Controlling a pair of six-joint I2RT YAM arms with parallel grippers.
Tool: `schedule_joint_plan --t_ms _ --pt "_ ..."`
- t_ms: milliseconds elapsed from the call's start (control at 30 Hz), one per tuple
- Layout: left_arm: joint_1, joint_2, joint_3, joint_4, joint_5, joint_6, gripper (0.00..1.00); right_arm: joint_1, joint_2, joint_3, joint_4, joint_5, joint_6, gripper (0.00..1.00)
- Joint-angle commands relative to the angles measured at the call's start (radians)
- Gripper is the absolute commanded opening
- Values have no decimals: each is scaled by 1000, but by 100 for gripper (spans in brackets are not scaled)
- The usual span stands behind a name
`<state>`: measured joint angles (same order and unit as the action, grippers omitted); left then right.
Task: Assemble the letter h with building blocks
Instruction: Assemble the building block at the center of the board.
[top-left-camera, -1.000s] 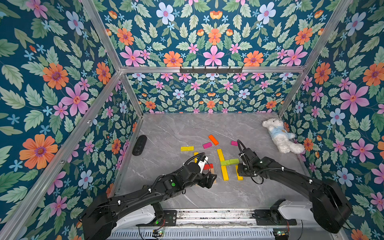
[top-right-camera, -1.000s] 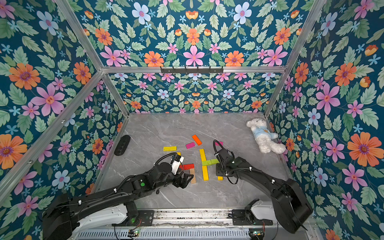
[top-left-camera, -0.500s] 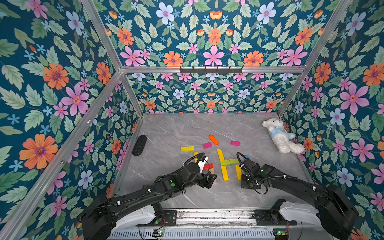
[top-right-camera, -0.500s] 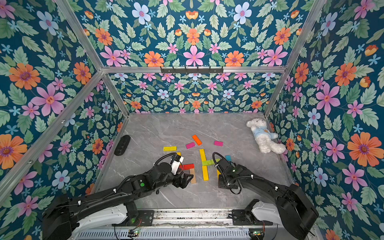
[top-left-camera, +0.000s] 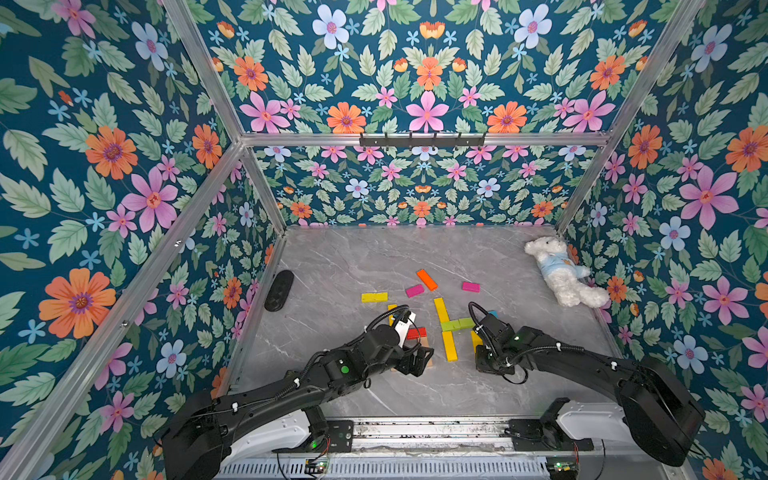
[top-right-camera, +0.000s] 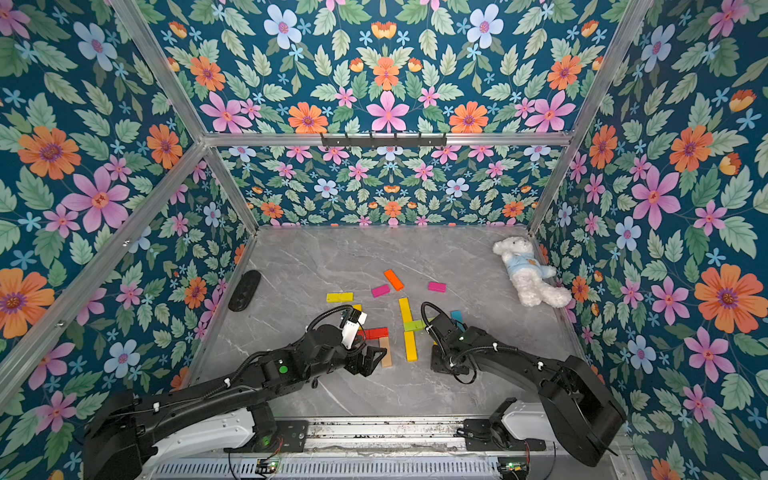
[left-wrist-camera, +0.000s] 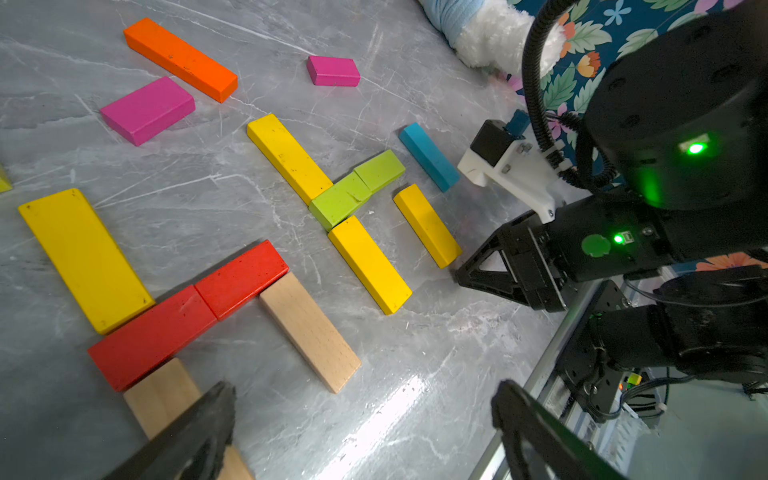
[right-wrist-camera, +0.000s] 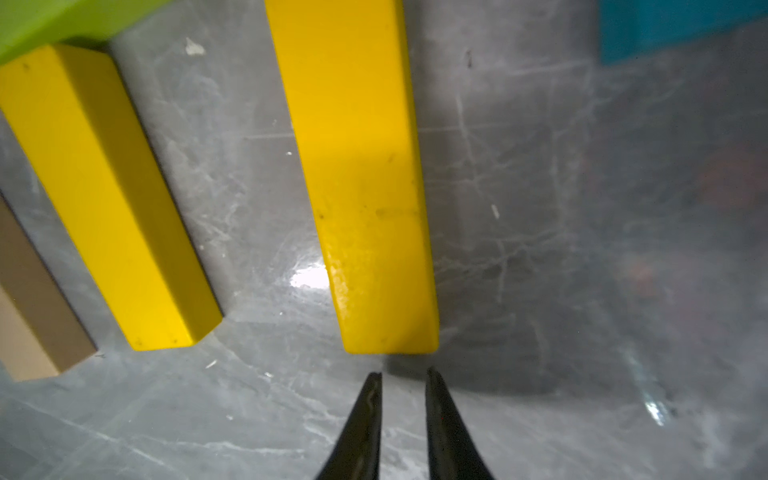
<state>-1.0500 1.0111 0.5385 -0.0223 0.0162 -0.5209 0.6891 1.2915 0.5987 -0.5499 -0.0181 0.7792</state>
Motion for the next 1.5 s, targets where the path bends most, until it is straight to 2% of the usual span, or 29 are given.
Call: schedule_joint_plan --t_ms 0,1233,1467 --pt "-1 0 8 16 -9 10 99 0 13 6 -8 38 13 23" --pt "-1 -10 3 4 -19 4 99 -60 71 40 21 76 -55 24" --pt "-2 -11 2 5 -21 3 99 -62 58 42 18 68 -61 27"
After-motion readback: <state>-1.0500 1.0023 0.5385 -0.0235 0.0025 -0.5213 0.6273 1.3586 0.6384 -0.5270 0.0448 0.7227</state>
